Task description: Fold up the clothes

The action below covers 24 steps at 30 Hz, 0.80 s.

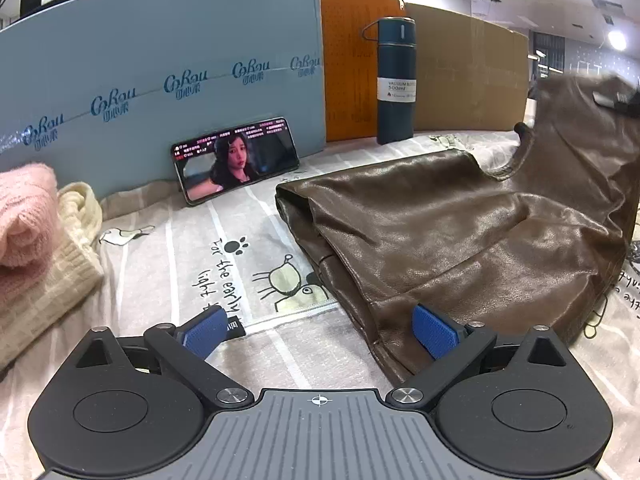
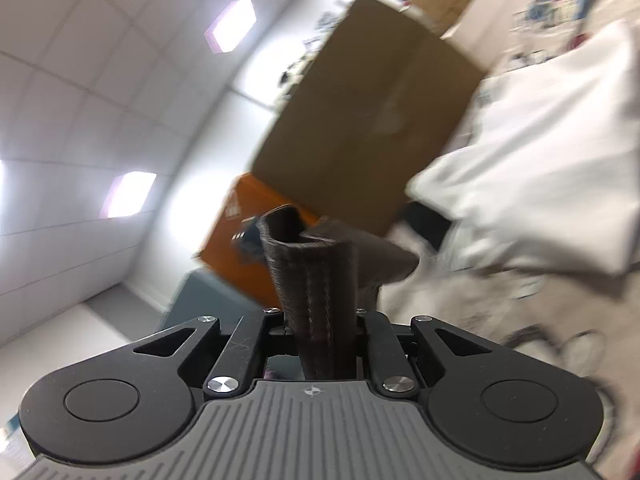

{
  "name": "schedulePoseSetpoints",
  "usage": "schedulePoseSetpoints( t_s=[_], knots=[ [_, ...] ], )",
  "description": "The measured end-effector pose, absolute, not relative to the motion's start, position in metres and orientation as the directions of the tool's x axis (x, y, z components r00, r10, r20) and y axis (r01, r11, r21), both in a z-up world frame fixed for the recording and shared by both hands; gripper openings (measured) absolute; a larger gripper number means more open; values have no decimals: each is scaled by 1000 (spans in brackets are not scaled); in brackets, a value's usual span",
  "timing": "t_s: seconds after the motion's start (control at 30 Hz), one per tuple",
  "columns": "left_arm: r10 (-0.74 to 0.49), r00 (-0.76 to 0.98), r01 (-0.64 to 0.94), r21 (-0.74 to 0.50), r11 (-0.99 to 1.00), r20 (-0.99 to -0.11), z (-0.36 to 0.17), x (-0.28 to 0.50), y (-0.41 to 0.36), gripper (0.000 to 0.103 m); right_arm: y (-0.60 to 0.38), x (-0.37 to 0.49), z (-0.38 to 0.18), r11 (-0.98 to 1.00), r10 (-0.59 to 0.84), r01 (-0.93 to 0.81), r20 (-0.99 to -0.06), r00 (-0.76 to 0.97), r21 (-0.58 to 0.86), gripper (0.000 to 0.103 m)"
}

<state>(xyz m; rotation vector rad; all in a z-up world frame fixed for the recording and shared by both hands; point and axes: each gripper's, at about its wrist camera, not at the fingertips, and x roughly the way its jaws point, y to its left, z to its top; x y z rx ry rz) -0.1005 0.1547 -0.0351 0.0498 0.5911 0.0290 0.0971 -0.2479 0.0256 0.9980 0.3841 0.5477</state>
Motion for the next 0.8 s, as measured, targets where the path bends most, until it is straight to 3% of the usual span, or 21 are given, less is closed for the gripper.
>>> schedulePoseSetpoints(
  t_s=[0.17, 0.33, 0.6, 0.8],
  knots=[
    [34, 828, -12, 43, 999, -559, -37, -100, 158, 101, -204, 103, 42, 324, 689, -332, 19, 724, 886, 11],
    [25, 825, -12, 26, 1000, -565, -36, -98, 158, 101, -151, 100, 42, 249, 798, -361, 21, 603, 899, 11],
    [17, 822, -8, 17, 1000, -569, -35, -98, 158, 101, -88, 89, 7, 290, 902, -326, -142, 409, 900, 12],
    [7, 820, -8, 0, 1000, -573, -34, -98, 162, 101, -72, 85, -11, 324, 925, -354, -216, 313, 877, 21]
  ],
)
